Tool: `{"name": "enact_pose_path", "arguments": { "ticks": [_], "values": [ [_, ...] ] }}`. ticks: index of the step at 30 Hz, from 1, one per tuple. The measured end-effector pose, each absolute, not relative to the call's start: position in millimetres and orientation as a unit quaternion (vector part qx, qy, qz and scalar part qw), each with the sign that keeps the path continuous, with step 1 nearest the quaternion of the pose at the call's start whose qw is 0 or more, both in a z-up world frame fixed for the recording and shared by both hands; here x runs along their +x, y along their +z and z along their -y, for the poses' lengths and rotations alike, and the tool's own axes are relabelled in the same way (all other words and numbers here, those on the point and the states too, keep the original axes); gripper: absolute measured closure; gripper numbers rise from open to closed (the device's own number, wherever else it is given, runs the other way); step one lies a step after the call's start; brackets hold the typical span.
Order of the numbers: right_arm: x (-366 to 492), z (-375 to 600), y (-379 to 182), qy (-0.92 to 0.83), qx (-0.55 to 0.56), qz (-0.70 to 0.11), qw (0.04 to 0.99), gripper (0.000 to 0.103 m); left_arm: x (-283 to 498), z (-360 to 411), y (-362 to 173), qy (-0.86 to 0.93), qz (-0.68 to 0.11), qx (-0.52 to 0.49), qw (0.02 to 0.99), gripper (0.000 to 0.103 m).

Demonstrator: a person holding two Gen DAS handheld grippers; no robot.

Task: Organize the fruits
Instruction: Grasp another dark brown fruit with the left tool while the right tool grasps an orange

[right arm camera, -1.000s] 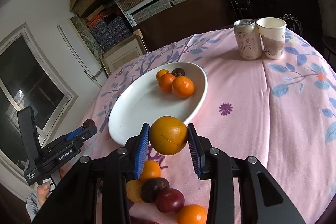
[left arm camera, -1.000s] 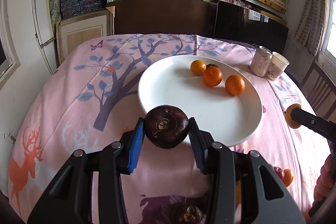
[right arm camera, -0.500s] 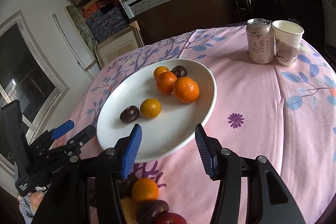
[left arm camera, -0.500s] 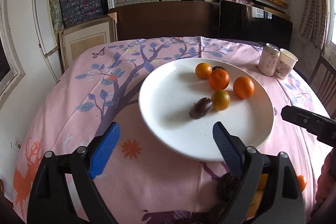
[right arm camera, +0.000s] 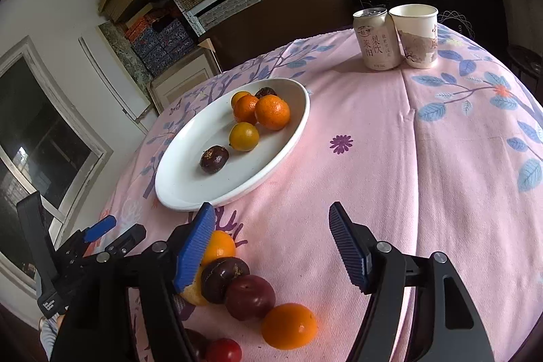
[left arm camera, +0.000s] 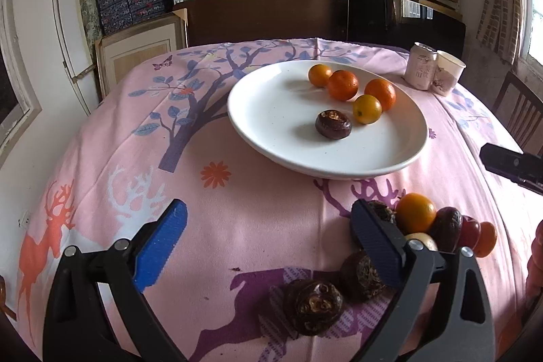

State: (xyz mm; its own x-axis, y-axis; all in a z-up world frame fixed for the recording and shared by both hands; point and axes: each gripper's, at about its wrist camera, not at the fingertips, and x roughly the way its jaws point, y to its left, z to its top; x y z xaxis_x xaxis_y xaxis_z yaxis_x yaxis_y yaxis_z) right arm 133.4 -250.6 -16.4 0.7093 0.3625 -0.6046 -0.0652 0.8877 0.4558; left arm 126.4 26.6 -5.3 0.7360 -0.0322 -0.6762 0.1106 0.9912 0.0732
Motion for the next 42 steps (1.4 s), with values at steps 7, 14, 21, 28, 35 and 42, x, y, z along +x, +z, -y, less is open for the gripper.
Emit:
{"name": "enact_pose_path", "arguments": {
  "ticks": [7, 14, 21, 28, 35, 42],
  "values": [
    [128.2, 254.5, -14.1, 0.12, 0.214, -0.36, 0.9, 0.03, 91.4, -43.8, -20.3, -0.039, -0.387, 0.044, 0.92, 0.005],
    [121.8, 255.1, -16.5, 0.12, 0.209, -0.363, 0.9, 0.03, 80.2, -18.9, -36.7, -0.048, -0.401, 0.118, 0.907, 0.005],
    [104.4, 262.2, -21.7, 0.115, 0.197, -0.368, 0.901, 0.03, 99.1, -39.8, -44.9, 0.029, -0.422, 0.112, 0.899, 0.004],
    [83.9, 260.2, -35.8, 0.126, 0.167, -0.395, 0.894, 0.03, 107.9, -62.4, -48.1, 0.037, -0.445, 0.058, 0.893, 0.004],
    [79.6, 235.4, -44.0, 0.122, 0.088, -0.403, 0.903, 0.044, 111.3, -70.6, -51.0, 0.024, -0.457, 0.025, 0.889, 0.004],
    [81.5, 221.8, -50.4, 0.125, 0.05, -0.417, 0.899, 0.062, 110.5, -66.9, -50.2, 0.019, -0.452, 0.03, 0.891, 0.004]
  ]
}}
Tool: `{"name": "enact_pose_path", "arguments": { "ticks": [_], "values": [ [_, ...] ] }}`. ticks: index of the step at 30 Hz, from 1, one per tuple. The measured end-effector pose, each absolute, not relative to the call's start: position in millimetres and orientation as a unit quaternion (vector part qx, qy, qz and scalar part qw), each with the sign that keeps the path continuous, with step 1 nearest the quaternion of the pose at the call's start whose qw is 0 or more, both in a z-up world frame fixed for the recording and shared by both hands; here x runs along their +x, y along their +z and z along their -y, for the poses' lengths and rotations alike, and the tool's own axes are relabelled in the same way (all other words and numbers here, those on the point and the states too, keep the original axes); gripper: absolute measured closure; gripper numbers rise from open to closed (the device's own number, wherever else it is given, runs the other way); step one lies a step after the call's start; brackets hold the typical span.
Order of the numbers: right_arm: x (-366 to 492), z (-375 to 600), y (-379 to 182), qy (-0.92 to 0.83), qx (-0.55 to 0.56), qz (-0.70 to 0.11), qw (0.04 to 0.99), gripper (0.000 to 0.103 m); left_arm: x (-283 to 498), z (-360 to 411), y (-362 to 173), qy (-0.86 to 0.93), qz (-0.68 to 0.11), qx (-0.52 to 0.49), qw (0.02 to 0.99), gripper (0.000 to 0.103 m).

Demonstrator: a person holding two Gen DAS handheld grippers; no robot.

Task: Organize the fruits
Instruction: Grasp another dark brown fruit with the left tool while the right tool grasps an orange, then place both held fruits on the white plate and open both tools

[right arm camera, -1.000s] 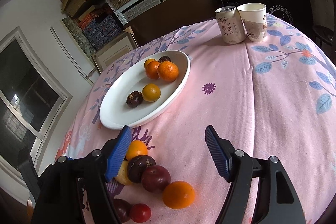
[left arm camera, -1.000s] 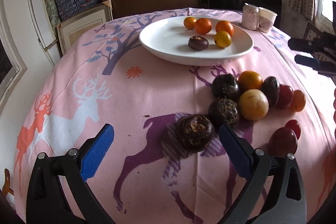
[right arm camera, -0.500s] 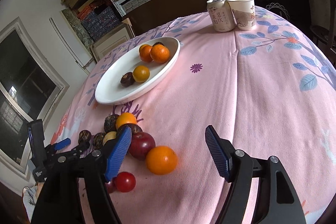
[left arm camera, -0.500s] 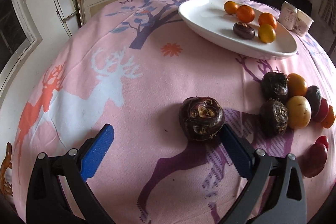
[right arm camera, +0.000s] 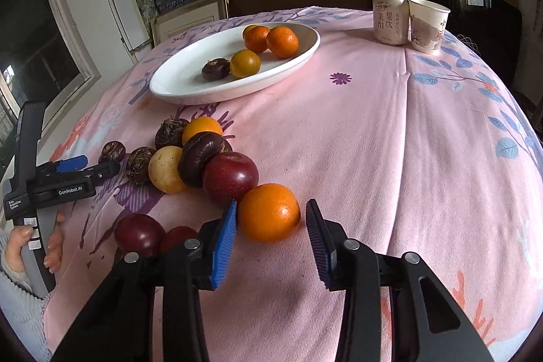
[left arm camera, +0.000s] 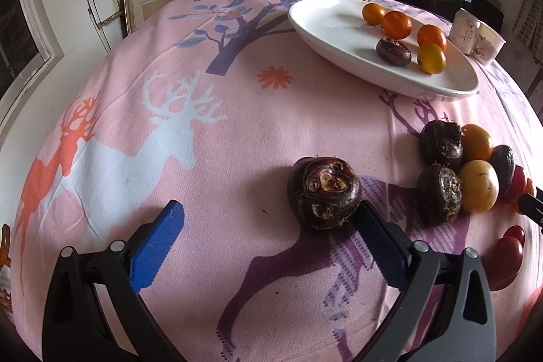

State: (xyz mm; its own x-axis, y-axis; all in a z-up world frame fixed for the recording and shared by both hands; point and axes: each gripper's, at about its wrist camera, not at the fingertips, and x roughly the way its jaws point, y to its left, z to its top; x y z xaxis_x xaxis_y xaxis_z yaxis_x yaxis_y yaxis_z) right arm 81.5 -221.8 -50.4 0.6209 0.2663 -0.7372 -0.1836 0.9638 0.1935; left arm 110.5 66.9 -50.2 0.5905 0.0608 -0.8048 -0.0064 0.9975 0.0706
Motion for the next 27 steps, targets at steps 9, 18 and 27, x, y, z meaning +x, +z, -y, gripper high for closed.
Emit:
{"name": "enact_pose_path", "arguments": {
  "ticks": [9, 18, 27],
  "values": [
    [83.9, 218.5, -53.1, 0.132, 0.045, -0.428, 0.893, 0.065, 107.3, -58.1, -43.2, -0.02, -0.432, 0.034, 0.901, 0.032],
    [83.3, 222.3, -51.1, 0.132, 0.057, -0.425, 0.894, 0.065, 107.3, -51.3, -44.0, -0.055, -0.431, 0.033, 0.9, 0.061],
    [89.0, 240.5, -31.9, 0.123, 0.103, -0.386, 0.908, 0.065, 107.7, -48.6, -9.3, -0.049, -0.379, 0.026, 0.924, 0.061]
  ]
}}
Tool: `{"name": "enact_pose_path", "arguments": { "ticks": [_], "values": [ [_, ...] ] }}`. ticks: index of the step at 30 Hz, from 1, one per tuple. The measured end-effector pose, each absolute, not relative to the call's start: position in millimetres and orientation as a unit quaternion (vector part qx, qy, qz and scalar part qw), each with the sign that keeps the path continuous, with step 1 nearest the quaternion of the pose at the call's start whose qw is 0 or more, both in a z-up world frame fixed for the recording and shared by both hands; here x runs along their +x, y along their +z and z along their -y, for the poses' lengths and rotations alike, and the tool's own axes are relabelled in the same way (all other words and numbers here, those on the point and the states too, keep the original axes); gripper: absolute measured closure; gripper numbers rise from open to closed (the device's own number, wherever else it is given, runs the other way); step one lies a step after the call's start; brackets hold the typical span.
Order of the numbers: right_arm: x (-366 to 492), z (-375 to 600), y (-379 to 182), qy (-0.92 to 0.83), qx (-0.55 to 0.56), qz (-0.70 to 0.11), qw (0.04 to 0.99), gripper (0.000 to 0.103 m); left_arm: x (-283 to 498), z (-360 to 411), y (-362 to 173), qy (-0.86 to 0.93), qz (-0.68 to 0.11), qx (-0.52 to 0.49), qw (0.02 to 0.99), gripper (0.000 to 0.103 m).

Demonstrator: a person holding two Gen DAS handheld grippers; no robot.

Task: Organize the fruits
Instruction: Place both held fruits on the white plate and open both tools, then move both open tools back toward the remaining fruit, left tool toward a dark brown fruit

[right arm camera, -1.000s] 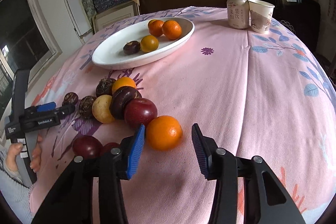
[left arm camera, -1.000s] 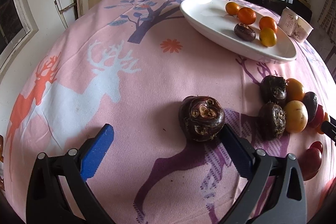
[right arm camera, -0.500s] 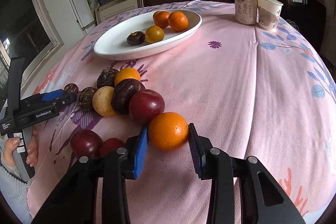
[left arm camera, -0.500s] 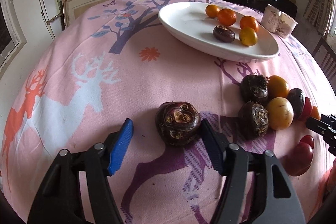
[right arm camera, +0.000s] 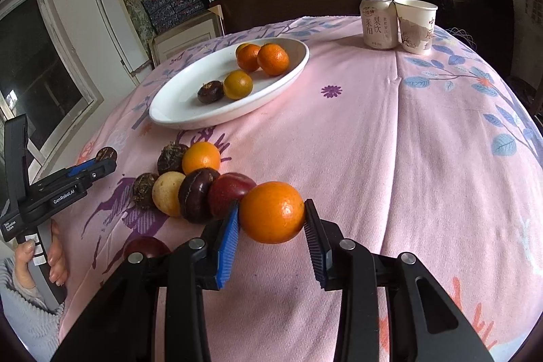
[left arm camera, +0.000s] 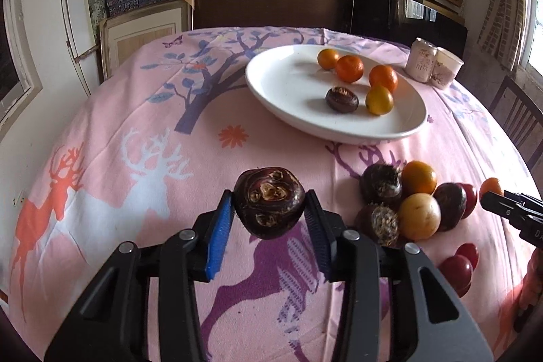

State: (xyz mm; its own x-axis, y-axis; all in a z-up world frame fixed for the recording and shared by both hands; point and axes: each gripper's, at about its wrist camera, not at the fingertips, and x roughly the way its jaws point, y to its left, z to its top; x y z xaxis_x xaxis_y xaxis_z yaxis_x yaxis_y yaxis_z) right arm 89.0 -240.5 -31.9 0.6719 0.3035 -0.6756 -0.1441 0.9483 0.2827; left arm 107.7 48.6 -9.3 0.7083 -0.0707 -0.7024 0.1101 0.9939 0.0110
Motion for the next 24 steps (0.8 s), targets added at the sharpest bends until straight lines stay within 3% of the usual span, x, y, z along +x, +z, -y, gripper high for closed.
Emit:
{"name": "enact_pose_path", "arguments": {
  "ticks": [7, 14, 16, 18, 22, 24],
  "values": [
    [141.2, 215.4, 7.8, 0.141, 0.098, -0.371, 0.913, 0.065, 165.5, -17.3, 26.0, -0.058, -0.363, 0.029, 0.929, 0.061],
    [203.2, 173.0, -1.0, 0.162, 0.086, -0.39, 0.902, 0.065, 213.3, -4.0, 8.1, -0.068, -0.383, 0.018, 0.921, 0.06],
    [208.7, 172.0, -6.0, 0.176, 0.093, -0.395, 0.897, 0.061, 217.0, -4.3, 0.0, -0.074, -0.387, 0.025, 0.919, 0.041],
    [207.1, 177.9, -5.0, 0.176, 0.098, -0.388, 0.899, 0.055, 216.8, -7.7, -1.7, -0.066, -0.385, 0.032, 0.92, 0.03],
    [199.6, 192.4, -3.1, 0.162, 0.119, -0.381, 0.902, 0.049, 209.8, -19.4, 3.3, -0.074, -0.385, -0.001, 0.92, 0.027],
    [192.7, 196.8, -5.0, 0.156, 0.118, -0.382, 0.903, 0.048, 202.6, -21.2, 3.0, -0.064, -0.38, 0.005, 0.923, 0.02]
  ]
}}
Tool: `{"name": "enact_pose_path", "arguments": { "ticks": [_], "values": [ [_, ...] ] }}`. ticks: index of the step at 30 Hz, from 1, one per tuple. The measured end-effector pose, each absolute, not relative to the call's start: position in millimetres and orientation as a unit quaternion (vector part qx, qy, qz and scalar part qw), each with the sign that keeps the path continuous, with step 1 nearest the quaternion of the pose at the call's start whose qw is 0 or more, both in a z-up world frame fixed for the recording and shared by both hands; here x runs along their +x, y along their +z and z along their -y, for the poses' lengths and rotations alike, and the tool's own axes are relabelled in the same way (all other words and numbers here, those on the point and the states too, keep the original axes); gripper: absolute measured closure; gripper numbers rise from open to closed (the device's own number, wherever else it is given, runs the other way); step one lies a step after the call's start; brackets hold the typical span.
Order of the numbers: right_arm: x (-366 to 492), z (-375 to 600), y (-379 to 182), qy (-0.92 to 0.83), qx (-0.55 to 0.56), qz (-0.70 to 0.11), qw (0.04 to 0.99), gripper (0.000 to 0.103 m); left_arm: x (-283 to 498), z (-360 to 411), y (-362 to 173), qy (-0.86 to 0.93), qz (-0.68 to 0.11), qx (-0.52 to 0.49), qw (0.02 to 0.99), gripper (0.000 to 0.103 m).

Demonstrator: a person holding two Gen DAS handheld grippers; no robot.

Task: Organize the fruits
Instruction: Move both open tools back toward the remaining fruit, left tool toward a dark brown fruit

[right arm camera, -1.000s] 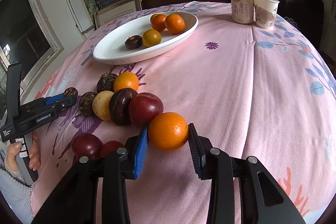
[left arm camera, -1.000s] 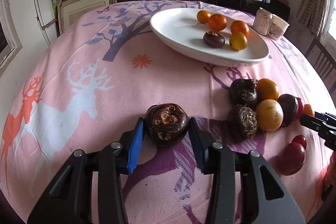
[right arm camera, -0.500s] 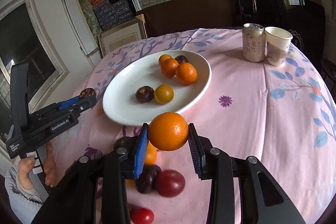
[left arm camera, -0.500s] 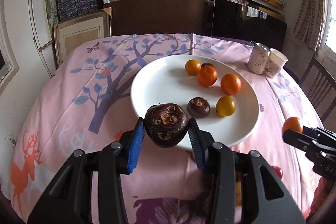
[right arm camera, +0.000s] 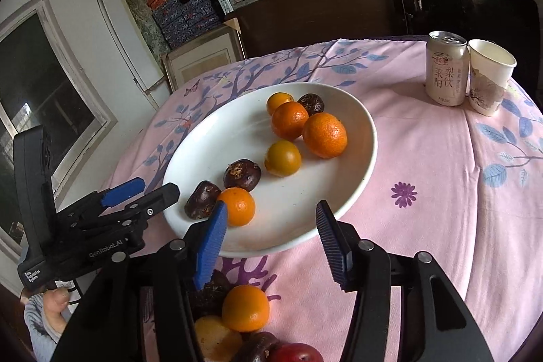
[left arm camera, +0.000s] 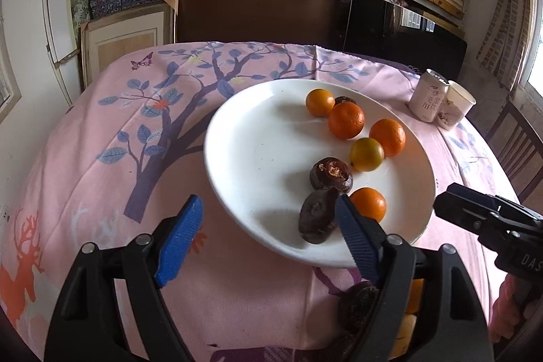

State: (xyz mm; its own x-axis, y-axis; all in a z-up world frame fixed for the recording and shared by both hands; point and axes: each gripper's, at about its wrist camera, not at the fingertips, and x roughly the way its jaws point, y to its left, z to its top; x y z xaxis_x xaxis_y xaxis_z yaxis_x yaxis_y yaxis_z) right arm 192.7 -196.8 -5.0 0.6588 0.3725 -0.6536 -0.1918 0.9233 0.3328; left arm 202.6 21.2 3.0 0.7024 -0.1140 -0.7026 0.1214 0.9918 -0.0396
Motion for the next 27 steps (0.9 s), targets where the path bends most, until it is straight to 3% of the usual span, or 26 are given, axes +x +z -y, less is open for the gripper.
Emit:
{"name": "enact_pose_path", "arguments": {
  "ticks": [9, 27],
  "values": [
    [147.1, 225.0, -15.1, 0.135, 0.143, -0.373, 0.907, 0.037, 165.1, -18.9, -10.4, -0.048, -0.384, 0.033, 0.921, 0.012],
    [99.2, 253.7, -19.4, 0.123, 0.173, -0.358, 0.91, 0.03, 94.9, -1.7, -25.1, -0.069, -0.376, 0.098, 0.919, 0.008]
  ]
}}
